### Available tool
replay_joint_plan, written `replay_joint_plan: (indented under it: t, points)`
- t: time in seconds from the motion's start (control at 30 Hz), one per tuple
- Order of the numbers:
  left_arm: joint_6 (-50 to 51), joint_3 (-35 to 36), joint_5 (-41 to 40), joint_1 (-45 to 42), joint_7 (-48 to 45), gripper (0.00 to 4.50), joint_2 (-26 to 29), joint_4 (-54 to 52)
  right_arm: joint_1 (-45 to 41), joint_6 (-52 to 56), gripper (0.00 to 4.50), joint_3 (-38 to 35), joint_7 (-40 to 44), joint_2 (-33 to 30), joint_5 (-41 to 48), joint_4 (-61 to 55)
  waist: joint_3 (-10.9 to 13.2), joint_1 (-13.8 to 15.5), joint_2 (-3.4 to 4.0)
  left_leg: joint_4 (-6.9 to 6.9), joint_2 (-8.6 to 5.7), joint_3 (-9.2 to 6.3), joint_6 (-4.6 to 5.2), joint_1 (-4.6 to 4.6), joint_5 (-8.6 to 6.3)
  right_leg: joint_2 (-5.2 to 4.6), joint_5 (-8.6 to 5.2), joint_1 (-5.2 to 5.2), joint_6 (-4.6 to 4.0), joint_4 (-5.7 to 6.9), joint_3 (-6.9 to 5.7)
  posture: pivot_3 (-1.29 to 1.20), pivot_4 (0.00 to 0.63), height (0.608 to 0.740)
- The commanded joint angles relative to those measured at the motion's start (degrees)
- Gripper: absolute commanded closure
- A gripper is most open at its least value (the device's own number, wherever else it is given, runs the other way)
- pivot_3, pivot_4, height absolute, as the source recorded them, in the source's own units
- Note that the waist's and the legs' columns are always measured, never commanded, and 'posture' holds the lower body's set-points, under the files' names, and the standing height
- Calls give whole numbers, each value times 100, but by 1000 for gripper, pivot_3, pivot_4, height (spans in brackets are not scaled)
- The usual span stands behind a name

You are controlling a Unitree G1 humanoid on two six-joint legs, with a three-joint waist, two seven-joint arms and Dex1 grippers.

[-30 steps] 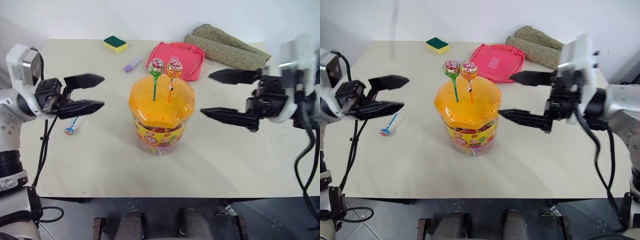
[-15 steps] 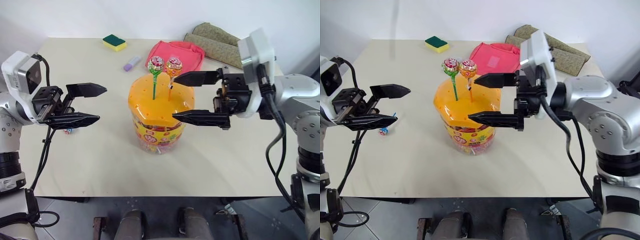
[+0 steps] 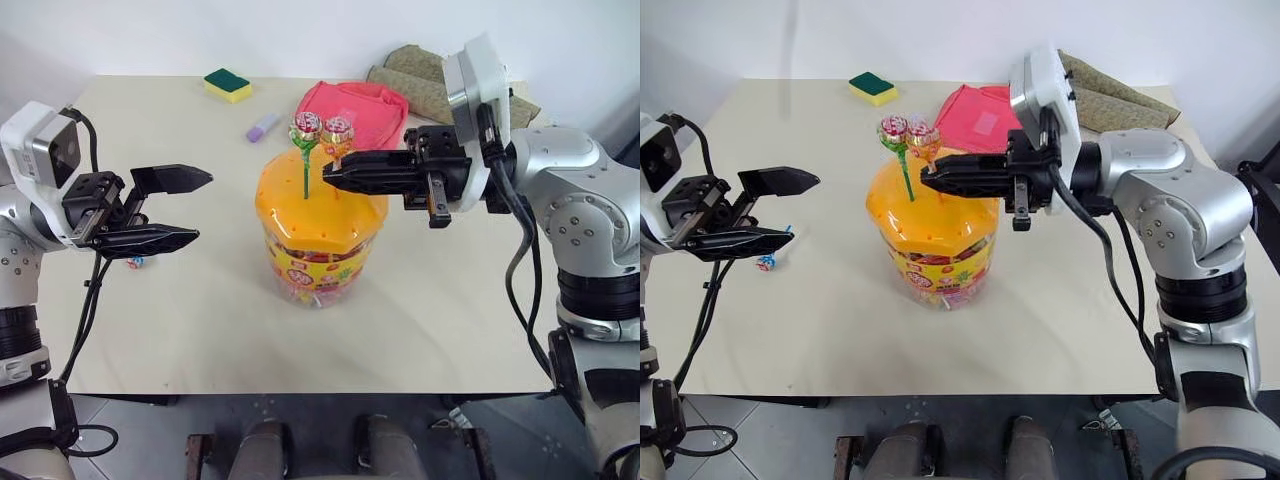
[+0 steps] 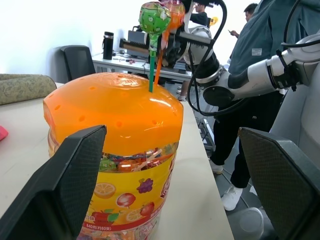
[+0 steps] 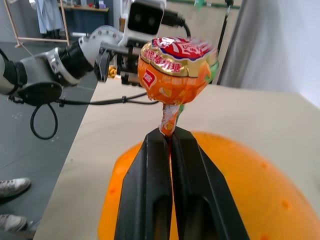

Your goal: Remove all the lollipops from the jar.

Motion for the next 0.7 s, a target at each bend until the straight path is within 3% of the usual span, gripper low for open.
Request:
replay_joint_plan:
  t: [0.03, 0.27, 0.4, 0.53, 0.7]
  points:
    - [-89, 111, -127, -84, -4, 0, 37, -87, -361, -255, 4453, -461, -89, 67, -18, 263, 0, -2, 0, 0, 0, 1, 0, 0, 0, 0, 0, 0, 0, 0, 0, 0, 150, 740]
    - [-126, 11, -137, -163, -184, 0, -24, 28, -860, -178, 4453, -1147, -285, -171, 29, 1004, 0, 7, 1, 0, -1, 0, 0, 0, 0, 0, 0, 0, 0, 1, 0, 0, 150, 740]
    - [-213, 27, -54, -89, -344, 0, 89, 183, -682, 433, 4453, -1515, -422, -1022, -15, 1184, 1, 25, 1, 0, -2, -2, 1, -3, -1, -1, 0, 0, 0, 0, 0, 0, 150, 740]
    - [-506, 84, 112, 136, -513, 0, 276, 426, 356, 1328, 4453, -1514, -135, -2428, -202, 1031, 0, 23, 0, -5, -1, -3, 2, -3, -1, -1, 0, 1, -1, -4, -4, 0, 150, 740]
    - [-864, 191, 214, 380, -350, 0, 345, 465, 2252, 1769, 4453, -2193, -599, -2668, -288, 740, 2, 10, 3, -8, 4, 19, 7, 1, -5, -2, 0, -2, -1, -7, 5, 0, 150, 740]
